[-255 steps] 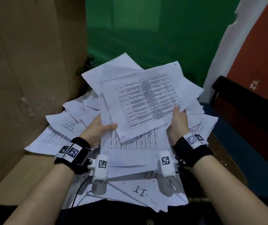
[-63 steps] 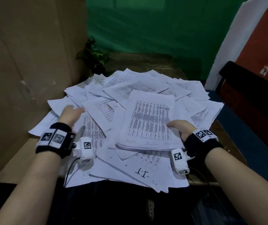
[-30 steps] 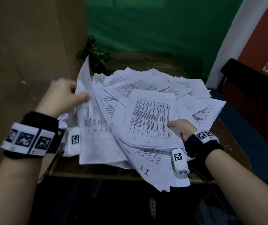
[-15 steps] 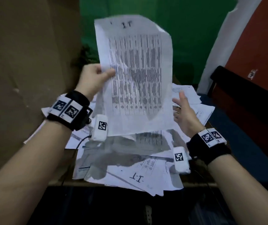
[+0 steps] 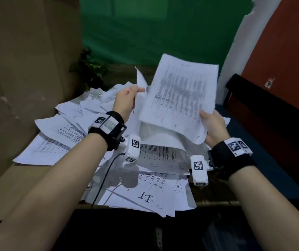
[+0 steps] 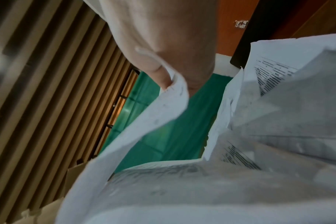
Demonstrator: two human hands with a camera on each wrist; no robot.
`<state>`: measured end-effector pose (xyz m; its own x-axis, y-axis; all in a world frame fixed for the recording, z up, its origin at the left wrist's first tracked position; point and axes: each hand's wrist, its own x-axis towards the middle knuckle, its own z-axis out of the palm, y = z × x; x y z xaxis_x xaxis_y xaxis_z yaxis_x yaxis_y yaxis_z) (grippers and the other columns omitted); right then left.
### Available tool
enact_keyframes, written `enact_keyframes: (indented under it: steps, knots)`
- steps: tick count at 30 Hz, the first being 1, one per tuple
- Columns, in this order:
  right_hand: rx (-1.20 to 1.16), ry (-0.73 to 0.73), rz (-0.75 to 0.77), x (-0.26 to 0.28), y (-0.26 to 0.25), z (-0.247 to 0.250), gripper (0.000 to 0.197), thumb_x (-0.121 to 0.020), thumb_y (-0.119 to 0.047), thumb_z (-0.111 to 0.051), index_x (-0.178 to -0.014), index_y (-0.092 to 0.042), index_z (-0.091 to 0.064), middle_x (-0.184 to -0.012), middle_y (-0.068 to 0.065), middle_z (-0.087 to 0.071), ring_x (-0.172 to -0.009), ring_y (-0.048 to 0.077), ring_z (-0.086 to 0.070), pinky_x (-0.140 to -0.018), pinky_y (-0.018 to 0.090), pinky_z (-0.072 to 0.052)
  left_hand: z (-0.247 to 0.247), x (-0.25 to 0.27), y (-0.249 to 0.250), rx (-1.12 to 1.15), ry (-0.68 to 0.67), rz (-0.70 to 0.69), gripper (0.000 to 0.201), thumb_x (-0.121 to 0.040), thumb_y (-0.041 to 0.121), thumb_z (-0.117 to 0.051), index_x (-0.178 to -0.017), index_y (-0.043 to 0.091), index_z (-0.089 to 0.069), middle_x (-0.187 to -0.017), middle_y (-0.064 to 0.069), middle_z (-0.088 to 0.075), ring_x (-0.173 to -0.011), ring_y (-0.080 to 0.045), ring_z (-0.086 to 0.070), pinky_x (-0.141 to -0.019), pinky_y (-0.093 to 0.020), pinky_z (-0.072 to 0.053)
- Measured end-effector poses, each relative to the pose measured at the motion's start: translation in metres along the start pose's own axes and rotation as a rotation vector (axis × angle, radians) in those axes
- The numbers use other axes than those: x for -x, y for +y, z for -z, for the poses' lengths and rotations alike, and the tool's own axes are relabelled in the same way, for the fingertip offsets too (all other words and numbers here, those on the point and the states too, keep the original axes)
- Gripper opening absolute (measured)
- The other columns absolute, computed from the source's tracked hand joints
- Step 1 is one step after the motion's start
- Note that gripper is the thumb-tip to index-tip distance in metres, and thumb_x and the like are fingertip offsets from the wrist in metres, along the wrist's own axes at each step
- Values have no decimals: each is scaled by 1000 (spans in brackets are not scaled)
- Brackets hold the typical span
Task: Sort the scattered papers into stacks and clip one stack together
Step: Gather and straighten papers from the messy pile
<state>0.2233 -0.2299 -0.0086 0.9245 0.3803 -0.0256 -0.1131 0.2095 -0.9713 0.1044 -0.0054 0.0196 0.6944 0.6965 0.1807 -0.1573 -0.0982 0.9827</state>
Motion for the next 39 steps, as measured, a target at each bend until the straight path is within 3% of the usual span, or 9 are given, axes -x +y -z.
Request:
enact_keyframes:
  steps: [4, 10, 15, 21, 24, 26, 30, 37, 39]
  knots:
    - [-98, 94, 51, -8, -15, 11, 28, -99, -4, -48, -126, -4, -57, -115, 11, -69, -98, 26, -70, -76, 38, -60, 17, -1, -8, 297, -88, 43, 12, -94, 4, -54, -104, 9, -56, -97, -4, -63, -81, -11, -63, -71, -20, -53]
    - [-89, 64, -36, -10, 3, 15, 33, -97, 0, -48, -128, -7, -58, -116, 11, -70, -101, 29, -70, -86, 45, -57, 31, 7, -73, -293, -135, 303, 40, -89, -6, -54, -125, 12, -56, -140, -7, -47, -129, -18, -44, -103, -29, -35]
    - [140, -13, -152, -5, 29, 1, 29, -90, 8, -53, -117, 7, -62, -112, 20, -69, -104, 37, -66, -85, 46, -56, 17, 1, -86, -305, -29, 307, 44, -85, -15, -46, -120, 9, -57, -133, -7, -50, -117, -17, -48, -80, -25, -52]
    - [426, -54, -268, 0, 62, -10, 16, -93, 8, -48, -82, -3, -51, -75, 14, -49, -68, 25, -52, -58, 25, -44, 20, -4, -98, -524, 16, 345, 41, -89, -10, -40, -118, 12, -60, -135, -11, -53, -119, -29, -53, -91, -31, -47]
    - [532, -109, -354, 2, 68, -15, 15, -93, 0, -54, -107, -4, -54, -102, 16, -51, -90, 30, -54, -76, 33, -42, 24, 2, -96, -499, 9, 370, 45, -95, -3, -33, -138, 6, -44, -143, -14, -43, -126, -29, -46, -99, -31, -42]
    - [609, -100, -370, 0, 65, -20, 60, -93, -13, -61, -144, -1, -33, -140, 16, -41, -129, 33, -43, -99, 38, -39, 25, 7, -90, -469, 1, 417, 44, -99, 6, -35, -143, 0, -34, -140, -18, -42, -126, -29, -45, -103, -32, -38]
    - [604, -83, -357, -7, 62, -31, 73, -93, -25, -61, -151, -1, -23, -159, 15, -22, -143, 35, -27, -112, 43, -30, 17, 22, -79, -490, -83, 508, 48, -103, 14, -39, -145, -6, -27, -150, -20, -34, -137, -31, -37, -108, -35, -32]
    - [796, -89, -385, -8, 61, -46, 45, -96, -15, -53, -136, 5, -42, -141, 21, -46, -128, 36, -47, -102, 39, -43, 19, 32, -63, -341, -153, 544, 43, -94, 7, -52, -130, -16, -43, -137, -34, -45, -118, -42, -54, -89, -38, -50]
    - [809, -89, -368, -13, 61, -40, 45, -92, -17, -58, -132, 3, -49, -136, 23, -52, -124, 38, -52, -101, 42, -46, 46, 27, -61, -252, -74, 534, 49, -91, 16, -59, -125, -16, -43, -126, -39, -46, -87, -37, -57, -62, -34, -54]
